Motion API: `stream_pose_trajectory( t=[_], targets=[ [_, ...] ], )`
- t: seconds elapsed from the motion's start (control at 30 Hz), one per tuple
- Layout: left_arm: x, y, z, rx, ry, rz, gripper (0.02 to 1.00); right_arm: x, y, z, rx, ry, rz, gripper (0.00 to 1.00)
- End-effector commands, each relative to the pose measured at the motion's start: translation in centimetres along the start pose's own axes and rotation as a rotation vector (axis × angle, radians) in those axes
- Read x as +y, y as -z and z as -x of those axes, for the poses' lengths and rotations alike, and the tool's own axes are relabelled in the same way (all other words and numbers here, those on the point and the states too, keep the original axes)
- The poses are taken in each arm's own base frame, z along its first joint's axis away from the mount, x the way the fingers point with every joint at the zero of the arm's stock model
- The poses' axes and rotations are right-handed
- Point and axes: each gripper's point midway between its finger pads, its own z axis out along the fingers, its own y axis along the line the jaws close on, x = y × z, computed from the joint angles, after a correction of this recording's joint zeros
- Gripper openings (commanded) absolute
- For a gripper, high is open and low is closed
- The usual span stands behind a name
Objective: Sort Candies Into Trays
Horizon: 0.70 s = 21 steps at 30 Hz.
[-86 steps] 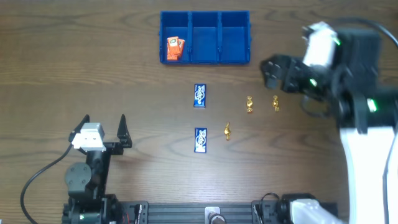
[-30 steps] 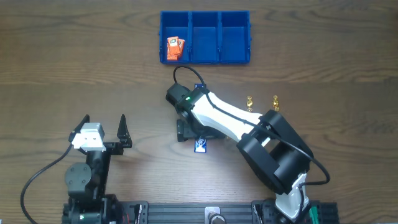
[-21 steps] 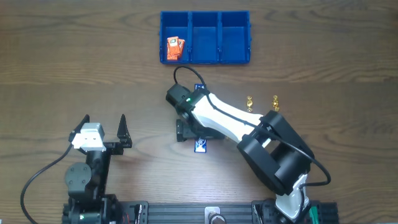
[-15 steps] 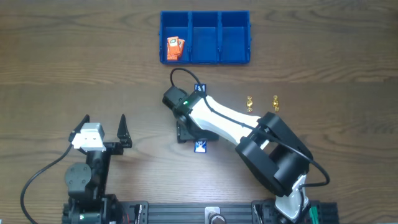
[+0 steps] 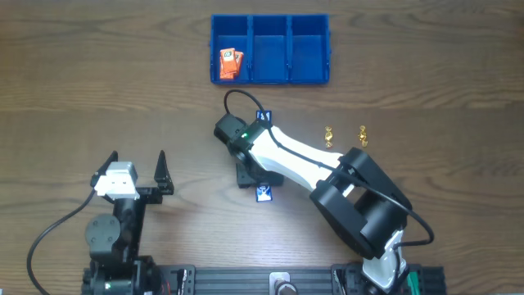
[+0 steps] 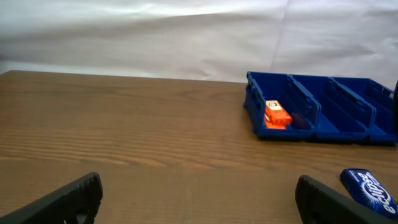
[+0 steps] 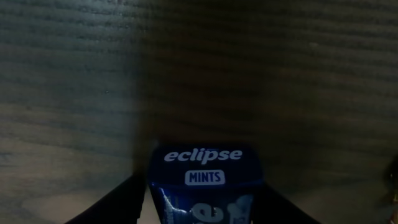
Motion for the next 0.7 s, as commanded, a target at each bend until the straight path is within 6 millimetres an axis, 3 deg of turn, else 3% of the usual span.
stream_pose_trajectory(
  t=[0.03, 0.17, 0.33, 0.5, 0.7],
  targets=[
    [-0.3, -0.1, -1.6, 0.048, -0.006, -0.02, 0.998, -1.7, -0.9, -0.3, -0.001, -0.033, -0.076, 0.489],
    [-0.3, -0.1, -1.6, 0.048, -0.006, -0.02, 0.996, -1.9, -0.9, -0.2, -0.005, -0.034, -0.087, 0.47],
    [-0.3, -0.1, -1.6, 0.048, -0.006, -0.02, 0.996, -2.2, -0.4, 0.3, -0.025, -0.042, -0.086, 0.375],
    [-0.3, -0.1, -1.6, 0.048, -0.006, -0.02, 0.998, -2.1, 0.9, 0.8, -0.066, -0.043, -0.07, 0.194],
    [-0.3, -0.1, -1.6, 0.048, -0.006, -0.02, 0.998, -2.0, 1.5, 1.0, -0.083, -0.043, -0.061, 0.159]
  ],
)
